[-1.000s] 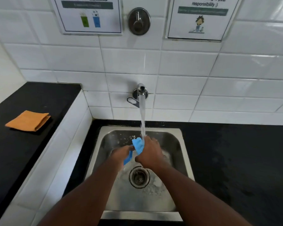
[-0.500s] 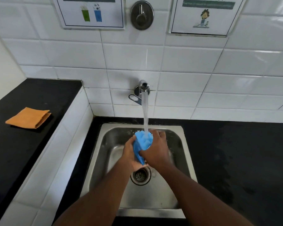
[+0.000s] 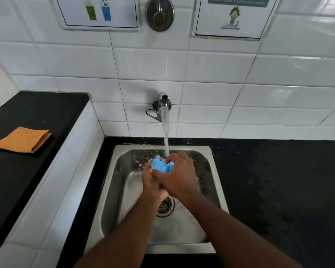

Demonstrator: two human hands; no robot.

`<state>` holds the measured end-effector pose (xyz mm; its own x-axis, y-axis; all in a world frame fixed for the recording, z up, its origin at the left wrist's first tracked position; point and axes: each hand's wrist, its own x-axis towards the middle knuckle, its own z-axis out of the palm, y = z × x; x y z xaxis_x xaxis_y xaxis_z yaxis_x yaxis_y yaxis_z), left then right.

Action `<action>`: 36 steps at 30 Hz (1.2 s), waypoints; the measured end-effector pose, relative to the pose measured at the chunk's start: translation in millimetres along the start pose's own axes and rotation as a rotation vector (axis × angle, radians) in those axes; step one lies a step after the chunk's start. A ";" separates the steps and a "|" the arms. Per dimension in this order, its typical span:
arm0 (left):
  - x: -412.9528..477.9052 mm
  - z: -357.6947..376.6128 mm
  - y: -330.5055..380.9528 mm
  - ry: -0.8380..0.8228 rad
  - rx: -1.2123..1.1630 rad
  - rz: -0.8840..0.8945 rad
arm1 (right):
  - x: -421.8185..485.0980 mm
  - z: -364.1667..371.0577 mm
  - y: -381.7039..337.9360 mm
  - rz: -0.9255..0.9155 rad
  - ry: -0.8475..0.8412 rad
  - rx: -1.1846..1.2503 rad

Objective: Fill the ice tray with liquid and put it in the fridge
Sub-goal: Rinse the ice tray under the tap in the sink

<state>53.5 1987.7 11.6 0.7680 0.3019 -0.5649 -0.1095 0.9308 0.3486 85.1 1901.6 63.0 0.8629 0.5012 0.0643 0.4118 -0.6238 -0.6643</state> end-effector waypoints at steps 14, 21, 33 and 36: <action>28.2 7.7 -1.2 0.304 0.433 -0.067 | 25.4 8.9 11.9 0.971 -0.339 1.228; 6.4 -16.7 38.5 0.072 0.210 -0.165 | 25.3 10.0 15.5 1.051 -0.287 1.438; -8.8 9.3 25.0 0.116 0.277 -0.142 | 21.3 9.8 4.0 1.076 -0.121 1.430; -12.7 6.0 20.7 0.240 0.357 -0.211 | 12.5 6.3 -1.0 1.122 -0.119 1.395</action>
<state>45.3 2001.9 30.5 0.5781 0.1921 -0.7930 0.2893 0.8605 0.4193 93.6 1912.3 59.7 0.4784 0.3127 -0.8206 -0.8768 0.2224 -0.4264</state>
